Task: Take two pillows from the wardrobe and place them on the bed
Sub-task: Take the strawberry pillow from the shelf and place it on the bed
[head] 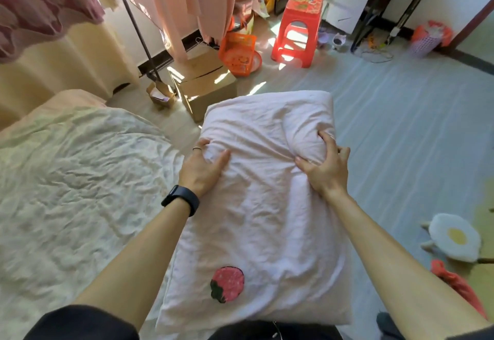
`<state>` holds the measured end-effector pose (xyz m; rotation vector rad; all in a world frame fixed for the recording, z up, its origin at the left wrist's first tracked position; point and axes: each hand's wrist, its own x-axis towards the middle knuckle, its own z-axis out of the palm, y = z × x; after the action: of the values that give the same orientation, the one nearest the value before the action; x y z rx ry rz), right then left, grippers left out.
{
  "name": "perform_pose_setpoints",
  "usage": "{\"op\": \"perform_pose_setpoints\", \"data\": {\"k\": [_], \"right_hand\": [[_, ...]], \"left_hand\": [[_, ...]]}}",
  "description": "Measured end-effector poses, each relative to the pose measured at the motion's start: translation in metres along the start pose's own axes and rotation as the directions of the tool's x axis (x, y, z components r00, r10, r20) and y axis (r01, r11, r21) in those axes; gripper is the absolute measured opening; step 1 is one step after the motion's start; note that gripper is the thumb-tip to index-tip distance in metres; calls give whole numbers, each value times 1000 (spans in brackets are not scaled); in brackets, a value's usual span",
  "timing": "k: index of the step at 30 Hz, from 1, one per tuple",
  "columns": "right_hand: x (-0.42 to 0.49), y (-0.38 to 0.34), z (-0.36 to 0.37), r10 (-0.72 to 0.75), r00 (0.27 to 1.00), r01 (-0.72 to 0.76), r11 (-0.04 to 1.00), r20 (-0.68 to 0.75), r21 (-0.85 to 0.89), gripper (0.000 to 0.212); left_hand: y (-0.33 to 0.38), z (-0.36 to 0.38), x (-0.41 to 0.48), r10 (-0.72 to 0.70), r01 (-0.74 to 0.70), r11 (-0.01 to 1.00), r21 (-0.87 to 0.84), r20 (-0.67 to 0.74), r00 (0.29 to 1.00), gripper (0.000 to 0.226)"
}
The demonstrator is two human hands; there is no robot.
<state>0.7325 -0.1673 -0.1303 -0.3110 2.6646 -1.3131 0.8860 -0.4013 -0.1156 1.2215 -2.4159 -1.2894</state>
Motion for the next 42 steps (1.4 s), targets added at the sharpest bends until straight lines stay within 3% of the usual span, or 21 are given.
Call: {"op": "perform_pose_setpoints", "data": {"k": [5, 9, 13, 19, 24, 29, 38, 42], "right_hand": [[104, 10, -12, -30, 999, 30, 1000, -29, 2, 79], [206, 21, -7, -152, 988, 153, 987, -30, 42, 81], [317, 15, 1, -326, 945, 325, 943, 0, 69, 80], [442, -27, 15, -506, 860, 495, 859, 64, 129, 79], [501, -81, 55, -607, 784, 581, 791, 132, 191, 77], [526, -146, 132, -709, 682, 647, 700, 179, 302, 77], [555, -297, 299, -819, 524, 709, 572, 234, 413, 79], [570, -349, 356, -817, 507, 695, 575, 273, 431, 78]], "left_hand": [[54, 42, 78, 5, -5, 1000, -2, -1, 1000, 65], [91, 81, 152, -25, 21, 997, -80, -42, 999, 67], [135, 111, 222, -105, 83, 974, -213, -93, 990, 84], [187, 120, 294, -169, 107, 961, -257, -235, 957, 109], [199, 94, 326, -139, 74, 980, -184, -370, 919, 112], [181, 48, 356, -205, 161, 979, -127, -604, 770, 105], [110, -86, 459, -293, 237, 955, -181, -719, 630, 106], [89, -134, 502, -296, 264, 950, -164, -740, 604, 104]]}}
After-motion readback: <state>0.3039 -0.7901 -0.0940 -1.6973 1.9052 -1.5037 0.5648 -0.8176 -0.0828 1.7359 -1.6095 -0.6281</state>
